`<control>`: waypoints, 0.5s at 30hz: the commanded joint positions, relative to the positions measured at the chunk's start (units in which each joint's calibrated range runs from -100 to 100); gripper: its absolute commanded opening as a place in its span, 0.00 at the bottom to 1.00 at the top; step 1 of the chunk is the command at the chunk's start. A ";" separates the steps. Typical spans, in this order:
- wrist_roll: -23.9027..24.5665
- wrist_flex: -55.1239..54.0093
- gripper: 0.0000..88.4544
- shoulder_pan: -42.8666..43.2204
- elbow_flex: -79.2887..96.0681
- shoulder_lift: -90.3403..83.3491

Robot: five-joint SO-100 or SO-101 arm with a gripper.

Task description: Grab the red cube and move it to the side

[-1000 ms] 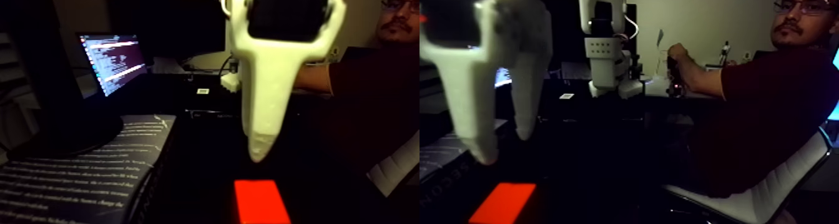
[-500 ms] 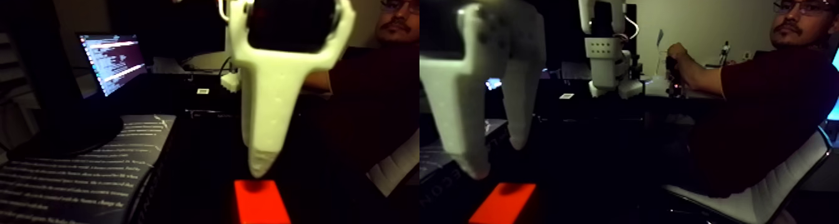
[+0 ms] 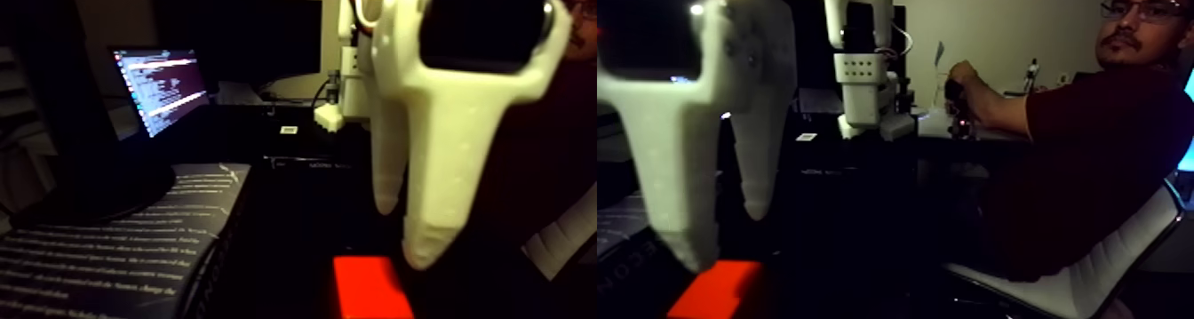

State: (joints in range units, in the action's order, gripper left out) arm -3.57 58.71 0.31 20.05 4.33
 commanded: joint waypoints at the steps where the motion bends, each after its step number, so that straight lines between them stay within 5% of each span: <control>1: 0.19 -0.60 0.26 0.44 -2.05 -0.13; 15: -0.08 -0.60 0.41 -0.73 -4.86 4.49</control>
State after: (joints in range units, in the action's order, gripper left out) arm -3.57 58.71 0.23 17.79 8.79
